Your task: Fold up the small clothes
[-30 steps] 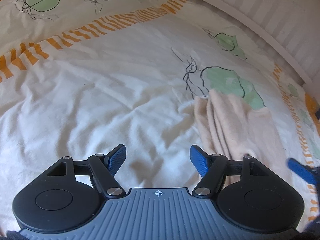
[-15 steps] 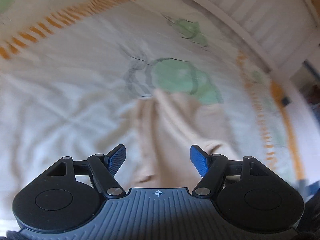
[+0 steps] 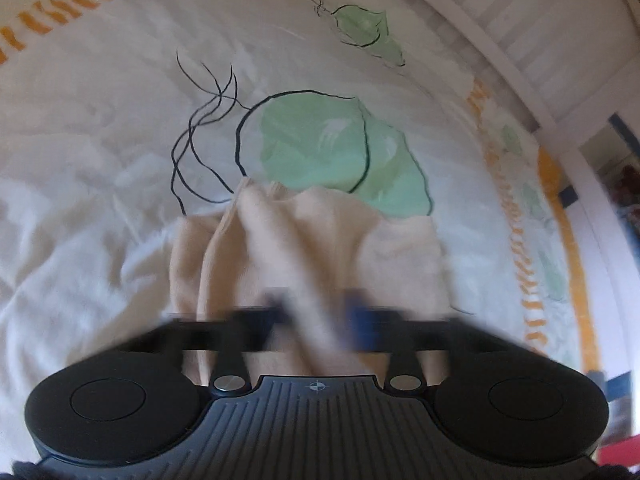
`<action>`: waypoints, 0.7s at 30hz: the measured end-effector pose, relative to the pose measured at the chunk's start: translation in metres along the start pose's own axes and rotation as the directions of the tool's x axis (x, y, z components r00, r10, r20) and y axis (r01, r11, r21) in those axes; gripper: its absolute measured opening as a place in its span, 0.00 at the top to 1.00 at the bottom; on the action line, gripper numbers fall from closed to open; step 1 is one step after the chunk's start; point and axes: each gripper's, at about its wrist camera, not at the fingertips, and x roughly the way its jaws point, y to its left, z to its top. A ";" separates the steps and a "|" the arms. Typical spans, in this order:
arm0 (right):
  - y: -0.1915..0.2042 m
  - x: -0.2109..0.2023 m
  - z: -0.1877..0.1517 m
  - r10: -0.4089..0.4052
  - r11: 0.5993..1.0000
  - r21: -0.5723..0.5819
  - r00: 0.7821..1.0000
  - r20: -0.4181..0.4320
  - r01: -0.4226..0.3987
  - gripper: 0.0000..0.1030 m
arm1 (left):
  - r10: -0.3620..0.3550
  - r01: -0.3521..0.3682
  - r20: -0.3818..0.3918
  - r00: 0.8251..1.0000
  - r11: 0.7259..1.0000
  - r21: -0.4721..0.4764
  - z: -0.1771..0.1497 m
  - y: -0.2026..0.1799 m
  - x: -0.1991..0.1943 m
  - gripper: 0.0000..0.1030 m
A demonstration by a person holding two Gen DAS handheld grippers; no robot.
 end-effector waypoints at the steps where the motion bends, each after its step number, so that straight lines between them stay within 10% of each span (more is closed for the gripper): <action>1: 0.003 -0.001 0.001 0.001 1.000 -0.006 1.000 0.001 -0.001 0.88 | 0.016 -0.016 0.000 1.000 0.999 0.038 0.001 -0.004 -0.002 0.89; 6: 0.029 0.003 0.003 0.016 0.999 -0.040 1.000 0.009 -0.016 0.88 | 0.057 -0.067 0.054 0.997 0.974 0.217 -0.002 -0.012 -0.022 0.89; 12: 0.045 0.044 -0.018 0.054 0.998 -0.034 0.991 -0.122 -0.059 0.75 | 0.094 -0.093 -0.004 0.996 0.985 0.146 -0.012 0.023 0.003 0.86; 21: -0.017 -0.018 -0.011 0.036 0.987 0.156 0.999 0.002 -0.036 0.60 | 0.085 -0.088 0.028 0.996 0.987 0.131 -0.014 0.026 -0.007 0.78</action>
